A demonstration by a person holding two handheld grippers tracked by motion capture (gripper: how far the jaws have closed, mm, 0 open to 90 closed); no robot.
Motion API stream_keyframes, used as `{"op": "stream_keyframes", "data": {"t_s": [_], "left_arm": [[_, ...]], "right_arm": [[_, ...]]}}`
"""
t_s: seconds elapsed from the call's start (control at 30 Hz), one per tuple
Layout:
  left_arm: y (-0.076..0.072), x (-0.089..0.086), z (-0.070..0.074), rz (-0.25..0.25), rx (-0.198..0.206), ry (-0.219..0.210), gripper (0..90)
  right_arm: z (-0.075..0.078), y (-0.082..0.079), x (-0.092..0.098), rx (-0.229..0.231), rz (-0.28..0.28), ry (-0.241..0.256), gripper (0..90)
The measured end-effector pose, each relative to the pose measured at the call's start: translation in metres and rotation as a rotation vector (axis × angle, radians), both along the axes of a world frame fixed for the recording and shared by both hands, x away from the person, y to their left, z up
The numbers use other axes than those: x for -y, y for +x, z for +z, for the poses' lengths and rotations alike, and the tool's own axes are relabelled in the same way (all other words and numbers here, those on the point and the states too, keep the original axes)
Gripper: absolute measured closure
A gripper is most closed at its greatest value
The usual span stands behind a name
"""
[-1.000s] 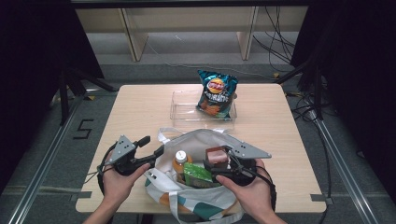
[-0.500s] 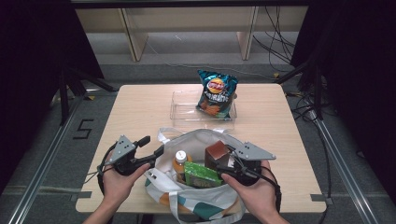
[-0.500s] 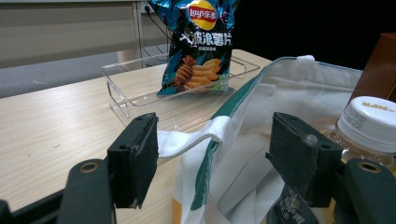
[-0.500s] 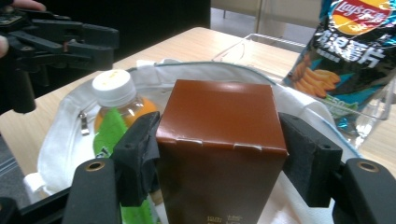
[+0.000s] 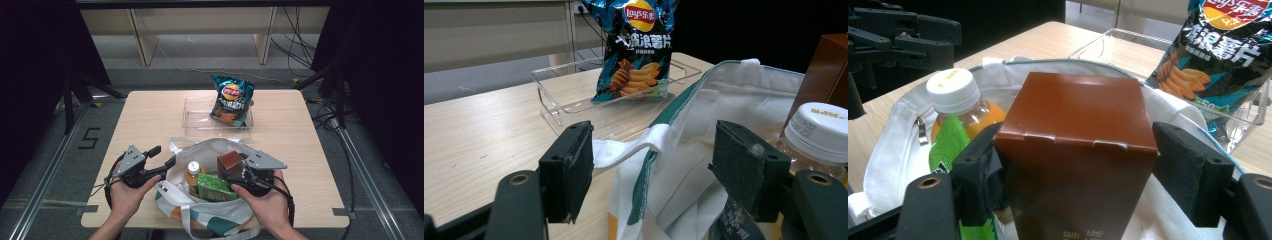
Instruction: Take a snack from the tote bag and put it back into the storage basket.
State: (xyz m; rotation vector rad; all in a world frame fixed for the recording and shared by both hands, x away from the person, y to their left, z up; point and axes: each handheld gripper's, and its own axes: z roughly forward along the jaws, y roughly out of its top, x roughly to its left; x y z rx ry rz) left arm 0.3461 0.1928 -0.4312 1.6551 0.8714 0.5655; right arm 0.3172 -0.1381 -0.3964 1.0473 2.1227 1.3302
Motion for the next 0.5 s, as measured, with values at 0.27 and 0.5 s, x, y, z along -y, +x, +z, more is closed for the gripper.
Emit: {"op": "stream_keyframes", "data": {"t_s": [0.27,0.5], "left_arm": [[0.0001,-0.0005,-0.0001,0.000,0.002,0.001,32.3],[-0.0002,-0.0004,0.0000,0.000,0.002,0.000,32.2]], "right_arm": [[-0.0020,0.0030,-0.0039,0.012,0.011,-0.019,27.4],[-0.0017,0.0049,-0.0055,0.040,0.031,-0.022,37.2]]}}
